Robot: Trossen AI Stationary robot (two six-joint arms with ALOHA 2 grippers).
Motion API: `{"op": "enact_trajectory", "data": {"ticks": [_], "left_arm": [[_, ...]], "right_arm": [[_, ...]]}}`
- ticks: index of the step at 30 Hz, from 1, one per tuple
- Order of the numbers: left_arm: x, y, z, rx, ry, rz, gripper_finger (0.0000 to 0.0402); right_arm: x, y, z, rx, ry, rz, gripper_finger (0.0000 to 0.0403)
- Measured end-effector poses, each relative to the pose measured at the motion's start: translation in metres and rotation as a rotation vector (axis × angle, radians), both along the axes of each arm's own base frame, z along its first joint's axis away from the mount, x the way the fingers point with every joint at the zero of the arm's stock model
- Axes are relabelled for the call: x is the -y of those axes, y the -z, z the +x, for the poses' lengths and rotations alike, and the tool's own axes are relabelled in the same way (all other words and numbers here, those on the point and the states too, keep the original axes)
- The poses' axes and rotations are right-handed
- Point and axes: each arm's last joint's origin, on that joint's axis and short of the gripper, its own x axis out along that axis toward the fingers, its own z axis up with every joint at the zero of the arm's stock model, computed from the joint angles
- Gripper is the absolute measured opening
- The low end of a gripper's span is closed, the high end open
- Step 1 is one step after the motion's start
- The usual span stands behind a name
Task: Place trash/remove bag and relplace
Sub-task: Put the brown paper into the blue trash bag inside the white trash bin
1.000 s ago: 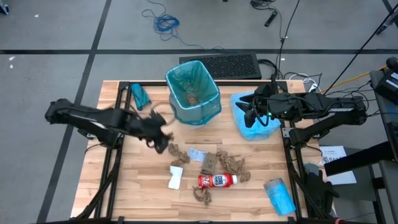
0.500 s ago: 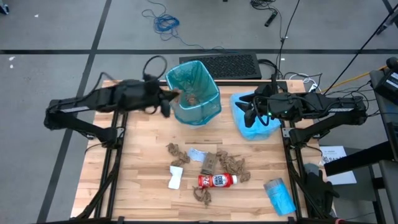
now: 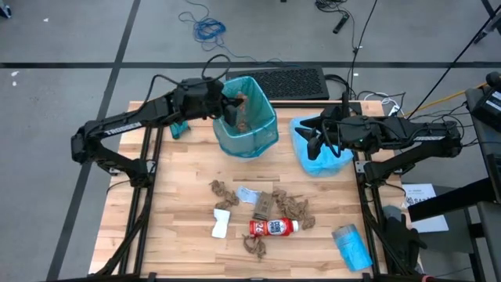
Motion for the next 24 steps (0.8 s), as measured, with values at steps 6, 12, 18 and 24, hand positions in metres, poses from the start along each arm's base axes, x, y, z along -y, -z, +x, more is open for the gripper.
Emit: {"op": "enact_trajectory", "data": {"ticks": [6, 12, 18, 24], "left_arm": [[-0.0021, 0.0006, 0.0015, 0.003, -0.008, 0.008, 0.0059], [-0.0033, -0.0001, 0.0011, 0.009, -0.017, 0.009, 0.0087], [-0.0033, 0.0002, 0.001, 0.005, -0.018, 0.013, 0.0093], [-0.0034, 0.0002, 0.001, 0.004, -0.018, 0.014, 0.0094]], "right_arm": [[0.0, 0.0, 0.0, 0.0, 0.0, 0.0, 0.013], [0.0, 0.0001, -0.0001, -0.005, -0.003, -0.006, 0.013], [0.0, 0.0002, -0.0001, -0.006, -0.003, -0.007, 0.013], [0.0, 0.0003, -0.0001, -0.006, -0.003, -0.007, 0.013]]}}
